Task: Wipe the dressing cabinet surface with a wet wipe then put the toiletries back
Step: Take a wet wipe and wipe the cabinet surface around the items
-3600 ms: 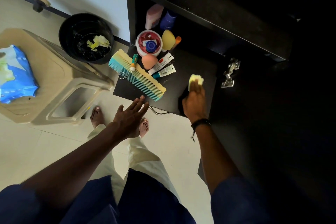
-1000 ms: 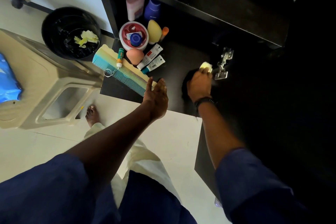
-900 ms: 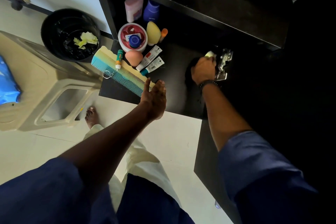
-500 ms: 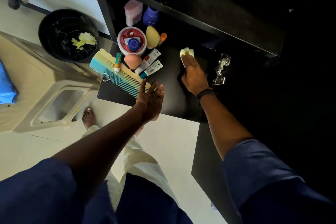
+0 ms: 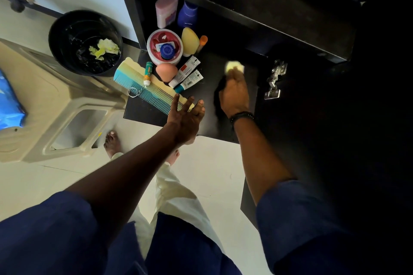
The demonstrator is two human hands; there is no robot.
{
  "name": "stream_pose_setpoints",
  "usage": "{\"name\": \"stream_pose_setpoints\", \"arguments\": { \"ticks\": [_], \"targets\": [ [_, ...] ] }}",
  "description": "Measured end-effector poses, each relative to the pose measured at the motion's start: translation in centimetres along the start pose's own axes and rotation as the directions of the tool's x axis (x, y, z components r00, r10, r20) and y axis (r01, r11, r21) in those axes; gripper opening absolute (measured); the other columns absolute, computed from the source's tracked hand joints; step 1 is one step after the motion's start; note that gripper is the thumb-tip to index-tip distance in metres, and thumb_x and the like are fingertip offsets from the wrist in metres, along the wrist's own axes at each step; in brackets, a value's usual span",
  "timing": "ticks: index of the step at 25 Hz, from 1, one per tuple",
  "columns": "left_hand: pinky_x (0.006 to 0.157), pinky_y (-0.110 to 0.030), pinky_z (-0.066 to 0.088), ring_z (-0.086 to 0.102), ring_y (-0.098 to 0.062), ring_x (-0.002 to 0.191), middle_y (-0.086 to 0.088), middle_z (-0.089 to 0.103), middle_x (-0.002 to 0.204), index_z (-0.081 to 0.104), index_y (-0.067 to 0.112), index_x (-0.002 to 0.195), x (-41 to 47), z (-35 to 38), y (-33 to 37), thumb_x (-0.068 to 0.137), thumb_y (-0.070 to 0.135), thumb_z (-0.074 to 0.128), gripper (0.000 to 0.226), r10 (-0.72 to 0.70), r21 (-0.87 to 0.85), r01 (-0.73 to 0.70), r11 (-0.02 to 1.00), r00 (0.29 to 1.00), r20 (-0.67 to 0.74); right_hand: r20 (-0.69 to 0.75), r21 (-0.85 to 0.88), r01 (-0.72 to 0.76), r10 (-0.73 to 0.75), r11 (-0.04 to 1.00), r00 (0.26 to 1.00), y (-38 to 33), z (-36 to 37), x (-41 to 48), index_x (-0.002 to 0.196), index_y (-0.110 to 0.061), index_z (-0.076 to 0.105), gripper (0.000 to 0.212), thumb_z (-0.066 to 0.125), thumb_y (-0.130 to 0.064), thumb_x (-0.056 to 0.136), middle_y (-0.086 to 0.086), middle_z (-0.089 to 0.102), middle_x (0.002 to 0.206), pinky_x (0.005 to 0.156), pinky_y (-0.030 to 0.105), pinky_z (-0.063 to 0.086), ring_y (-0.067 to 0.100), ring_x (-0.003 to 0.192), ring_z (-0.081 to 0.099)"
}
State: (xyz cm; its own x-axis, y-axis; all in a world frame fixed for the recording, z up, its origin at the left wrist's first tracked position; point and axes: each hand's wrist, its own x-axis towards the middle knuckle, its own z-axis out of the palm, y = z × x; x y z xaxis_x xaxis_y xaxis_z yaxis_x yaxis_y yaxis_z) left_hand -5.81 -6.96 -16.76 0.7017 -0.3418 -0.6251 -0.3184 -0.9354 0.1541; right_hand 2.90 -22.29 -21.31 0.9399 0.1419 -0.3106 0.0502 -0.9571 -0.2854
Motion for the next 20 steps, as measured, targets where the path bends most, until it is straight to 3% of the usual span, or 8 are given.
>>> {"name": "stream_pose_setpoints", "arguments": {
  "ticks": [2,4,5,8,9,12,16,20],
  "targets": [
    [0.114,-0.06,-0.004,-0.006,-0.025,0.147,0.0,0.0,0.16,0.011,0.018,0.15,0.3,1.1,0.2,0.092,0.022,0.043,0.066,-0.002,0.025,0.003,1.0,1.0,-0.029,-0.022,-0.142,-0.146,0.145,0.979,0.989,2.9,0.5,-2.4,0.14,0.015,0.03,0.065,0.029,-0.023,0.087,0.033,0.037,0.143,0.121,0.042,0.01,0.04,0.144,0.019],
    [0.114,-0.06,-0.003,-0.007,-0.012,0.147,0.014,0.012,0.158,0.027,0.032,0.146,-0.1,1.5,-0.2,0.095,0.031,0.042,0.054,-0.054,0.233,0.088,0.969,0.988,-0.146,-0.024,-0.015,-0.194,0.194,0.981,0.981,1.4,1.2,-4.6,0.145,0.01,0.022,0.064,0.041,-0.017,0.09,0.029,0.027,0.151,0.122,0.041,0.012,0.038,0.145,0.016],
    [0.114,-0.059,-0.002,-0.006,-0.008,0.146,0.019,0.015,0.156,0.031,0.036,0.144,-1.1,1.6,-0.6,0.094,0.036,0.044,0.051,-0.065,0.31,0.139,0.94,0.97,-0.236,-0.022,0.061,-0.1,0.101,0.993,0.995,-1.0,1.5,-6.1,0.146,0.006,0.024,0.063,0.046,-0.008,0.089,0.024,0.026,0.153,0.121,0.039,0.017,0.035,0.145,0.02],
    [0.118,-0.054,0.001,-0.001,-0.022,0.148,-0.005,0.012,0.159,0.017,0.013,0.149,-1.5,3.0,0.0,0.086,0.027,0.054,0.075,0.018,-0.112,-0.05,0.992,0.961,-0.276,-0.011,0.156,0.24,-0.241,0.958,0.97,-1.9,2.0,-8.9,0.145,-0.003,0.035,0.06,0.049,0.001,0.086,0.014,0.032,0.153,0.114,0.037,0.031,0.031,0.142,0.031],
    [0.119,-0.052,0.004,0.003,-0.024,0.148,-0.008,0.014,0.159,0.017,0.01,0.149,-2.1,3.5,0.2,0.084,0.023,0.055,0.077,0.02,-0.169,-0.081,0.982,0.943,-0.333,-0.051,0.168,0.199,-0.193,0.965,0.98,-0.9,2.0,-9.1,0.145,-0.005,0.036,0.06,0.049,0.0,0.086,0.012,0.033,0.153,0.112,0.039,0.036,0.031,0.139,0.037],
    [0.118,-0.051,0.012,0.01,-0.027,0.147,-0.012,0.02,0.157,0.022,0.007,0.148,-4.2,6.1,-0.4,0.081,0.016,0.058,0.077,-0.064,-0.246,-0.048,0.968,0.901,-0.429,-0.137,0.254,-0.19,0.23,0.948,0.964,-0.2,2.2,-8.4,0.146,-0.007,0.033,0.061,0.046,-0.003,0.087,0.009,0.029,0.155,0.101,0.048,0.047,0.035,0.132,0.045],
    [0.119,-0.05,0.01,0.003,-0.027,0.147,-0.012,0.007,0.159,0.008,0.009,0.15,-5.3,7.1,-1.7,0.083,0.015,0.057,0.084,-0.103,-0.28,-0.009,0.96,0.917,-0.384,-0.056,0.168,0.091,-0.082,0.982,0.995,-5.2,3.0,-6.6,0.145,0.0,0.032,0.057,0.04,-0.004,0.089,0.018,0.028,0.154,0.115,0.044,0.033,0.035,0.143,0.026],
    [0.12,-0.048,0.004,-0.009,-0.028,0.146,-0.009,-0.009,0.159,-0.004,0.015,0.151,-5.1,6.2,-2.8,0.089,0.018,0.054,0.085,-0.132,-0.395,-0.003,0.919,0.941,-0.313,-0.024,0.154,0.173,-0.171,0.973,0.985,-5.3,3.2,-8.3,0.145,-0.003,0.034,0.058,0.046,-0.002,0.088,0.014,0.029,0.154,0.116,0.039,0.03,0.031,0.144,0.026]
  ]
}}
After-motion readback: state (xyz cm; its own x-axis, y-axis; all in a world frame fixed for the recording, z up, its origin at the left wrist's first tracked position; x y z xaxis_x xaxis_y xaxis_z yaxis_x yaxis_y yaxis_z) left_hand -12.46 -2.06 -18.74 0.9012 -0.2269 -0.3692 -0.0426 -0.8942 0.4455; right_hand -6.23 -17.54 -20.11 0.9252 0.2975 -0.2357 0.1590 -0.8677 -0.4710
